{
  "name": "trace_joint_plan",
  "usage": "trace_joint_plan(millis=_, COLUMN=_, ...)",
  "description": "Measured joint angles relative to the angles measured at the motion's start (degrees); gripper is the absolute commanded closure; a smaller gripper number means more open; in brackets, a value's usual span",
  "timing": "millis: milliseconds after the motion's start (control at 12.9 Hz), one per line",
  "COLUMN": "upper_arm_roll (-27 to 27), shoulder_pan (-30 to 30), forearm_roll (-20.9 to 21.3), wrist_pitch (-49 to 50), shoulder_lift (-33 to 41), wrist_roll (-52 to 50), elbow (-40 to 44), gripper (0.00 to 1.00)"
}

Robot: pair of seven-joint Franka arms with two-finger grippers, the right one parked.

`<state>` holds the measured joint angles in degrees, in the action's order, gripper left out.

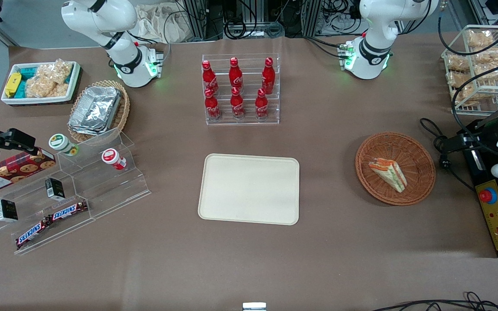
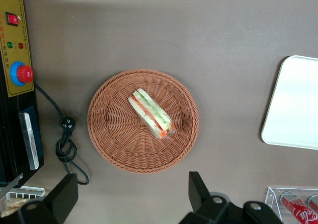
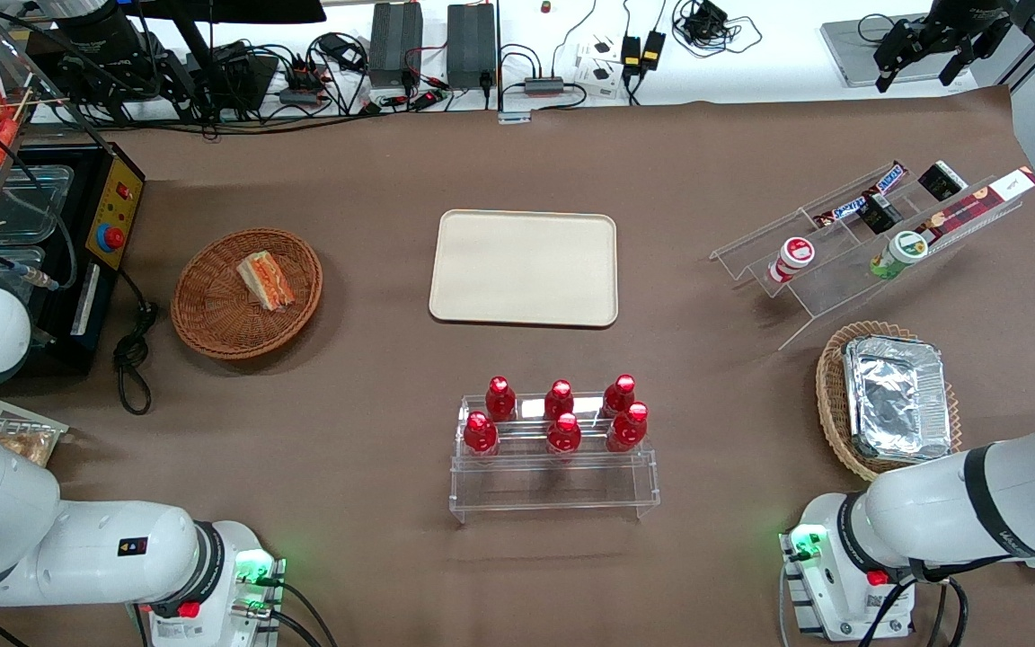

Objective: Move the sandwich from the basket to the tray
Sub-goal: 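Lower the open left gripper over the wrapped sandwich in the basket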

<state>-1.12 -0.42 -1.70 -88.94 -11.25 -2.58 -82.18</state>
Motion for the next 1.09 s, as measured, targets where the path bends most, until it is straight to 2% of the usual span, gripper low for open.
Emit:
trace_joint_plan(millis=466, upper_arm_roll=0.04, shoulder_pan=0.00, forearm_roll=0.03, wrist_pitch=0.94, shoulder_lift=-1.27, wrist_roll=0.00, elbow=-0.20, gripper=0.01)
trace_joint_plan(millis=699, upper_arm_roll=-0.02, shoulder_pan=0.01, forearm_roll=0.38, wrist_pitch=0.72, shoulder_lift=-2.92, wrist_roll=-0.05, elbow=-4.49, gripper=0.01)
trace_joint_plan(millis=854, upper_arm_roll=-0.23, shoulder_pan=0.05, forearm_roll=0.40, wrist_pitch=-3.56, shoulder_lift=-2.89, wrist_roll=-2.50, elbow=-9.66, gripper=0.01)
trace_joint_plan(millis=1087, upper_arm_roll=-0.33, shoulder_pan=0.11, forearm_roll=0.32, wrist_pitch=-17.58, shoulder_lift=-1.22, wrist_roll=-12.53, elbow=-21.44, gripper=0.01)
